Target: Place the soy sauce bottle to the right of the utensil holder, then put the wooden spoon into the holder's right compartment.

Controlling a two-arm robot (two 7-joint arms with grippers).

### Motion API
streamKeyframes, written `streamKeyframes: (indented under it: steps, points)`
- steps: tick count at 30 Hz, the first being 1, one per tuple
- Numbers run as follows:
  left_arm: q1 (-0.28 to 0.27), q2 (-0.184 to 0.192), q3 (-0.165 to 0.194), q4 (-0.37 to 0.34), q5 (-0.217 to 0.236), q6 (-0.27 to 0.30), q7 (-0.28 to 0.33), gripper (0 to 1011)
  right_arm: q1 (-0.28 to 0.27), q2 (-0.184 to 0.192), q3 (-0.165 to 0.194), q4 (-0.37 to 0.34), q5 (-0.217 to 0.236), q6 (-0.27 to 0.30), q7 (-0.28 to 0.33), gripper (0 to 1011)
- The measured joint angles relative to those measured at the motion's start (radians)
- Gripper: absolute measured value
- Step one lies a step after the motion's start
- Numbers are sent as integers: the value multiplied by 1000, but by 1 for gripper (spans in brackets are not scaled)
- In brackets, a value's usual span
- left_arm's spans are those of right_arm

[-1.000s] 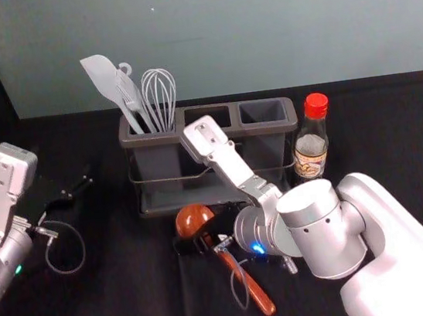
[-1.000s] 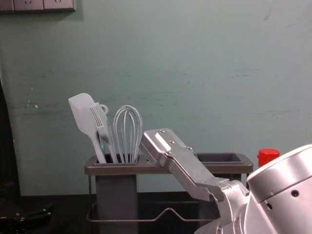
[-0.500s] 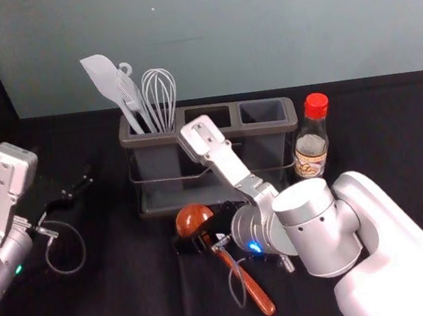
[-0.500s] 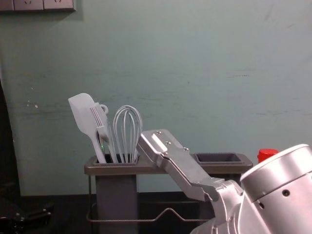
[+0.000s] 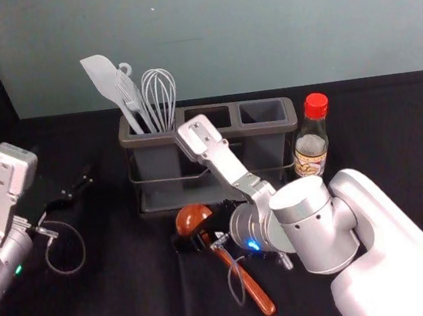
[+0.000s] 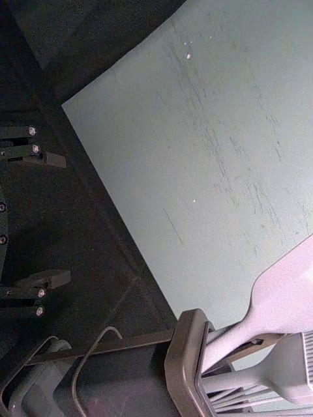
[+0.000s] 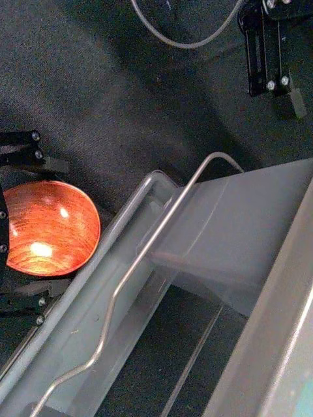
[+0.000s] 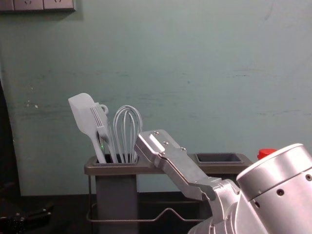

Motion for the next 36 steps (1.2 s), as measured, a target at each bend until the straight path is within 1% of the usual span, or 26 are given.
streamKeyframes:
  steps: [3,8,15,20,23,25,27,30,31,33,36]
  points:
    - [0,0,0,0,0,0,0,1000,2,-2,2,3,-7,-4,6,970]
    - [0,0,0,0,0,0,0,1000,4,-10,9,10,-15,-6,9,848]
    - [0,0,0,0,0,0,0,1000,5,-19,24,14,-25,-4,19,839]
    - [0,0,0,0,0,0,0,1000,-6,-16,29,-7,-29,3,34,838]
    - [0,0,0,0,0,0,0,1000,-18,-7,28,-31,-30,9,51,838]
    - [0,0,0,0,0,0,0,1000,-34,12,24,-64,-25,19,82,838]
    - [0,0,0,0,0,0,0,1000,-38,18,24,-74,-22,21,89,839]
    - [0,0,0,0,0,0,0,1000,-60,48,22,-118,-3,30,127,839]
    - [0,0,0,0,0,0,0,1000,-60,48,22,-118,-3,30,127,838]
    - [0,0,0,0,0,0,0,1000,-82,78,23,-161,18,38,154,838]
    - [0,0,0,0,0,0,0,1000,-100,99,25,-193,30,43,169,839]
